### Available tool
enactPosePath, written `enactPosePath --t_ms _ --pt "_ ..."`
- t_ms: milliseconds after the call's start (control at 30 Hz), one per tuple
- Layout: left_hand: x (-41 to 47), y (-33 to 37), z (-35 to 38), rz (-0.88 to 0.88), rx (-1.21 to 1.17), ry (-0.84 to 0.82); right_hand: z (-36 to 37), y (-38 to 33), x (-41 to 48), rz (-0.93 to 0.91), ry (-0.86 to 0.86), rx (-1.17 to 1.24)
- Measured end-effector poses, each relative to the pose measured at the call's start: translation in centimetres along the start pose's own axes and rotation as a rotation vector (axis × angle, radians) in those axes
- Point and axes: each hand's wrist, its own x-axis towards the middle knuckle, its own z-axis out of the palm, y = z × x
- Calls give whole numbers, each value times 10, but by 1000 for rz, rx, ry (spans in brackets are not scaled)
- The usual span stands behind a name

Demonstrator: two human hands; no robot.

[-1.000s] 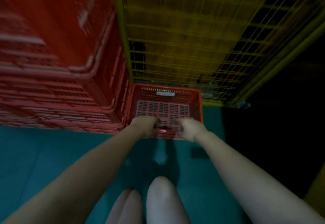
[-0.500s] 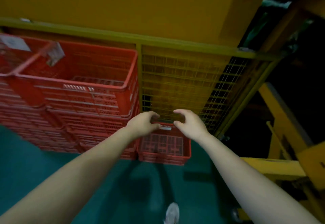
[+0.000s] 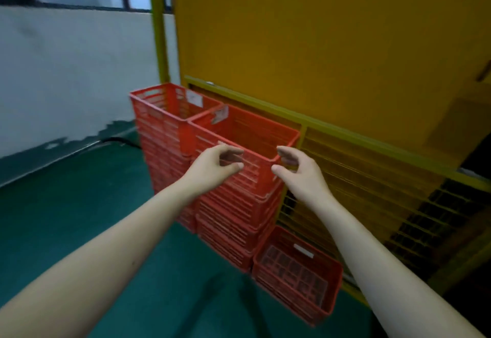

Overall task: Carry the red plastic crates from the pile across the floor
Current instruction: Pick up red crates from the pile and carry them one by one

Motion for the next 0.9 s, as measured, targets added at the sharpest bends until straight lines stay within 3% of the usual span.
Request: enactPosePath --t_ms 467,900 --pt "-318 -35 -233 -399 92 730 229 -233 -82 -531 -600 129" --pt "-669 -88 -438 -721 264 1128 500 -505 -304 -864 -1044 267"
